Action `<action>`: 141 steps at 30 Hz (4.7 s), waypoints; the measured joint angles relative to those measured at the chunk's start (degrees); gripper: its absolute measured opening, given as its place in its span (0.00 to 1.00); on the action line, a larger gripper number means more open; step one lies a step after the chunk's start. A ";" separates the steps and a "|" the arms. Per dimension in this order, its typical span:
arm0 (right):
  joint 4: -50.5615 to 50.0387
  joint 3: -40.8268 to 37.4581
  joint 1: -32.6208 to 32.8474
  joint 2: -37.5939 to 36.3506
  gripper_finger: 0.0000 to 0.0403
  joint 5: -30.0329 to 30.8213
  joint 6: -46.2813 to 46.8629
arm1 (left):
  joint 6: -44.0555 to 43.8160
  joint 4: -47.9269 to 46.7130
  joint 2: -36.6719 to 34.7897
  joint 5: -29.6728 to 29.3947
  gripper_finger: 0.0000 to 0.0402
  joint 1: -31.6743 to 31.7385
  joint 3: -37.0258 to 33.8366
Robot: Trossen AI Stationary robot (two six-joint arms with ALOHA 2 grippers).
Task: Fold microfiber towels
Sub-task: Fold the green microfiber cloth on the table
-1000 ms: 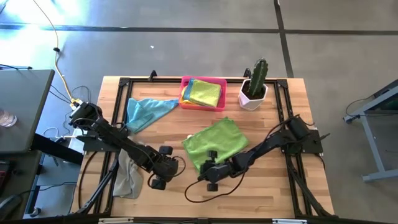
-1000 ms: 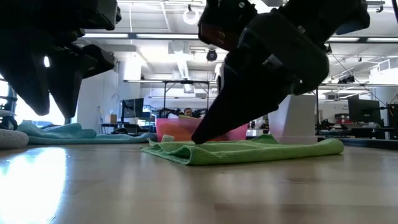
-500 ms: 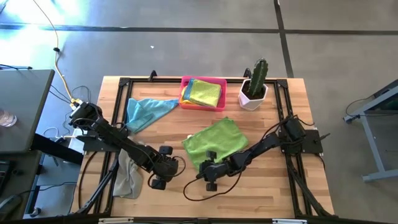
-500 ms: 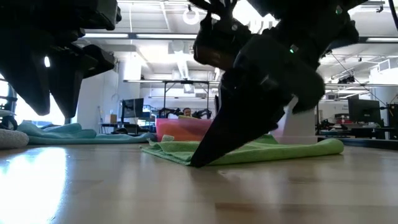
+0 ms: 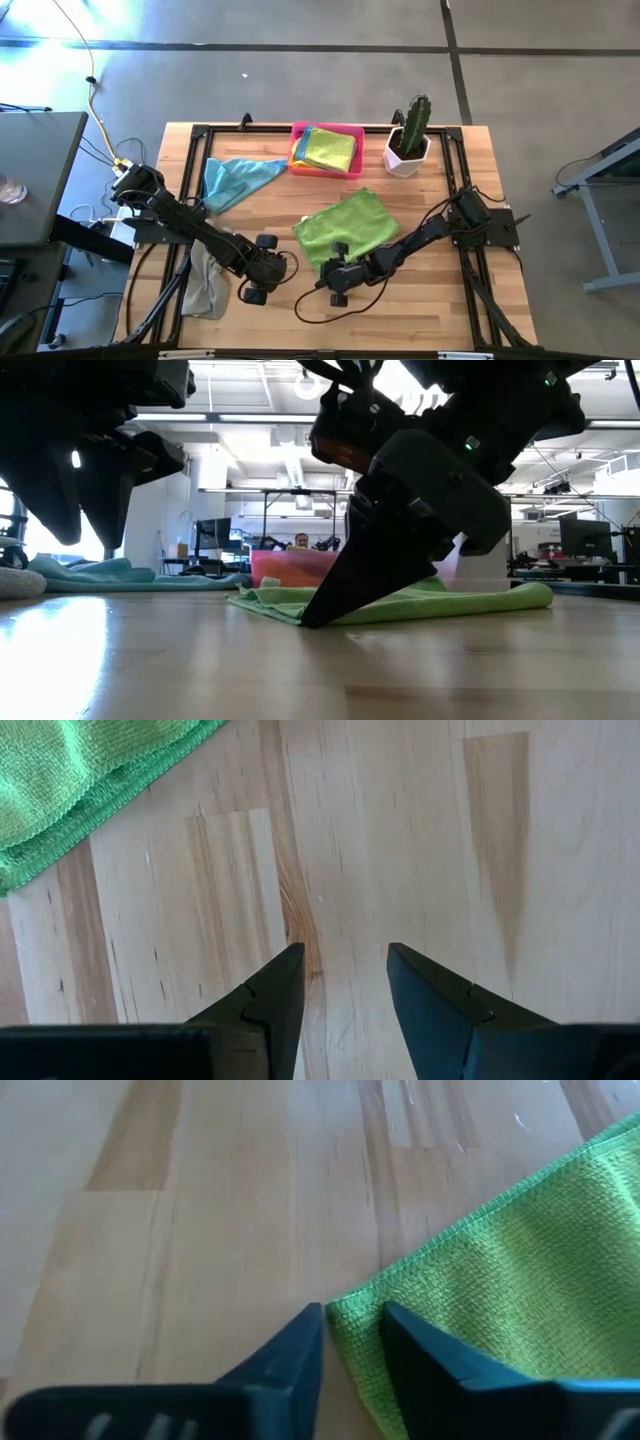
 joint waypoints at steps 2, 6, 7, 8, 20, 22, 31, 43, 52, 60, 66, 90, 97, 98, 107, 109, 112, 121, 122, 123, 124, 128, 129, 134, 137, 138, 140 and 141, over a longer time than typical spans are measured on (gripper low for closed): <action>-0.24 0.00 0.00 0.00 0.15 0.20 0.15 | 0.00 0.00 0.00 0.00 0.34 0.00 0.00; -0.60 0.00 0.12 0.00 0.02 0.51 0.33 | 1.63 0.02 0.00 -0.02 0.34 0.00 0.00; -0.63 0.00 0.30 -0.06 0.02 0.51 1.13 | 2.08 0.02 0.00 -0.08 0.34 0.00 0.00; -0.71 -0.02 0.49 -0.20 0.02 0.53 2.32 | 2.42 0.09 0.00 -0.18 0.34 0.00 0.00; -5.96 -0.24 3.47 -7.18 0.00 0.21 21.49 | 21.12 15.36 1.79 -13.76 0.34 -0.15 -0.03; -5.64 -0.22 3.47 -8.09 0.00 0.64 23.61 | 26.30 21.68 3.29 -14.47 0.34 0.36 -0.06; -9.43 -0.20 3.47 -11.14 0.00 4.36 25.86 | 29.27 36.58 8.44 -13.41 0.34 3.69 0.01; -15.72 -0.10 4.19 -13.30 0.00 6.59 27.30 | 23.45 43.66 16.21 -11.00 0.34 7.22 -0.02; -21.49 -0.11 7.98 -16.50 0.00 8.49 31.00 | 24.08 40.30 17.18 -12.49 0.34 7.67 -0.04; -27.74 -0.09 11.34 -16.98 0.00 9.76 36.17 | 24.50 40.66 17.18 -12.81 0.34 7.67 -0.04; -28.10 -0.09 12.94 -16.97 0.00 9.46 36.65 | 24.55 40.31 17.18 -12.66 0.34 6.76 -0.04; -26.86 -0.09 12.85 -16.90 0.00 9.45 21.39 | 21.11 52.38 17.20 -4.70 0.34 8.49 -0.04; -26.68 -0.09 12.85 -16.87 0.00 11.34 13.82 | 20.42 55.94 18.90 0.35 0.34 9.20 0.00; -26.67 -0.09 12.83 -16.87 0.00 11.42 13.36 | 20.42 56.66 19.52 0.33 0.34 9.29 0.00; -26.74 -0.09 12.83 -16.87 0.00 9.60 12.12 | 17.49 58.41 21.24 -0.26 0.34 8.77 -0.04; -26.74 -0.09 12.85 -16.87 0.00 8.77 12.10 | 18.93 58.70 20.12 -1.41 0.35 8.42 -0.02; -26.72 -0.09 12.85 -16.87 0.00 8.15 12.09 | 20.52 59.16 19.33 -4.28 0.36 8.22 0.00; -26.32 -0.09 12.82 -16.87 0.00 8.82 11.54 | 20.03 67.47 21.02 -4.55 0.44 9.89 0.19; -26.31 -0.09 12.74 -16.87 0.00 9.26 11.50 | 19.60 67.47 21.07 -3.89 0.44 9.97 0.53; -26.31 -0.09 12.56 -16.87 0.00 9.47 11.45 | 19.55 67.65 21.15 -3.64 0.45 9.98 0.81; -26.31 -0.09 12.42 -16.87 0.00 9.46 11.27 | 19.56 67.81 21.35 -3.65 0.46 9.99 1.11; -26.26 -0.09 11.37 -16.87 0.00 9.90 10.12 | 19.39 67.49 22.41 -2.73 0.46 9.97 1.34; -26.23 -0.09 11.15 -16.87 0.00 9.91 10.05 | 19.30 67.53 22.73 -2.64 0.46 9.97 1.41; -25.83 -0.09 10.79 -16.87 0.00 10.07 8.69 | 16.89 62.38 23.08 -2.67 0.46 10.24 1.43; -25.85 -0.09 11.12 -17.11 0.00 10.05 8.70 | 16.51 57.04 23.28 -2.50 0.46 10.29 1.32; -25.81 -0.09 11.31 -17.27 0.00 10.20 8.78 | 16.35 55.80 23.28 -1.87 0.46 10.32 1.34; -26.37 -0.09 11.85 -17.90 0.00 11.51 8.86 | 15.32 53.12 23.28 -0.10 0.46 10.31 1.36; -26.25 -0.04 12.05 -18.28 0.00 12.23 8.84 | 15.15 52.19 23.28 0.38 0.46 10.21 1.29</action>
